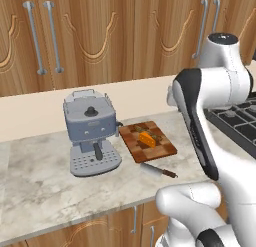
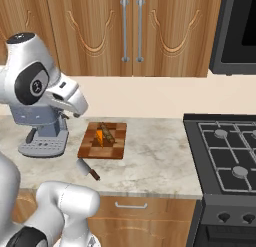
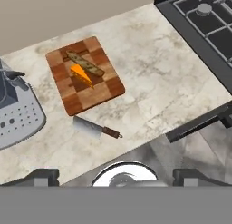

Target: Retrieve the sausage and cheese from the fridge and place them on the cutting board on the counter.

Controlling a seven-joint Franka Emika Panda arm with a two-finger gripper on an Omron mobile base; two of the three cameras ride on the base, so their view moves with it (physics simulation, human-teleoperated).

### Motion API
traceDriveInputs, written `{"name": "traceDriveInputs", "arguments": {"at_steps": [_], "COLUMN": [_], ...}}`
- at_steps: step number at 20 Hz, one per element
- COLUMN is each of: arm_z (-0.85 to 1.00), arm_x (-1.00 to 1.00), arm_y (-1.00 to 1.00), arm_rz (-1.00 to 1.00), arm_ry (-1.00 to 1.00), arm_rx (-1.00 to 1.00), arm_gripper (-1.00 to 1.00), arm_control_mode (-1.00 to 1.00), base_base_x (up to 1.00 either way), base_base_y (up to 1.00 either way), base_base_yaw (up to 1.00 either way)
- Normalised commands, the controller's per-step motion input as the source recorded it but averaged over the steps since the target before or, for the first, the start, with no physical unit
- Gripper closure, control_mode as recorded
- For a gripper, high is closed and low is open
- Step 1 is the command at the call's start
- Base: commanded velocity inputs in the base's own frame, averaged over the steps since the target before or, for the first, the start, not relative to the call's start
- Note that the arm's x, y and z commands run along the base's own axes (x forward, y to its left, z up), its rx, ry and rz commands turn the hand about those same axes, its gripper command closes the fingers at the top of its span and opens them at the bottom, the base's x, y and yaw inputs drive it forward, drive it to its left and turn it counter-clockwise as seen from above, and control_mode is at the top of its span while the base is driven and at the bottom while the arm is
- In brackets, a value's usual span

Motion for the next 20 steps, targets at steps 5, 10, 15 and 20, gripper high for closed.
{"name": "traceDriveInputs", "arguments": {"at_steps": [5, 10, 15, 20], "arm_z": [-0.15, -0.05, 0.00, 0.00], "arm_x": [-0.58, -0.53, -0.81, -0.54], "arm_y": [0.13, 0.08, 0.00, 0.01], "arm_rz": [0.22, 0.43, 0.26, 0.04], "arm_ry": [-0.12, -0.16, -0.16, -0.13], "arm_rx": [-0.01, 0.00, 0.00, 0.00], "arm_gripper": [-1.00, -1.00, -1.00, -1.00], "arm_control_mode": [-1.00, -1.00, -1.00, -1.00], "base_base_x": [0.00, 0.00, 0.00, 0.00], "base_base_y": [0.00, 0.00, 0.00, 0.00], "base_base_yaw": [0.00, 0.00, 0.00, 0.00]}}
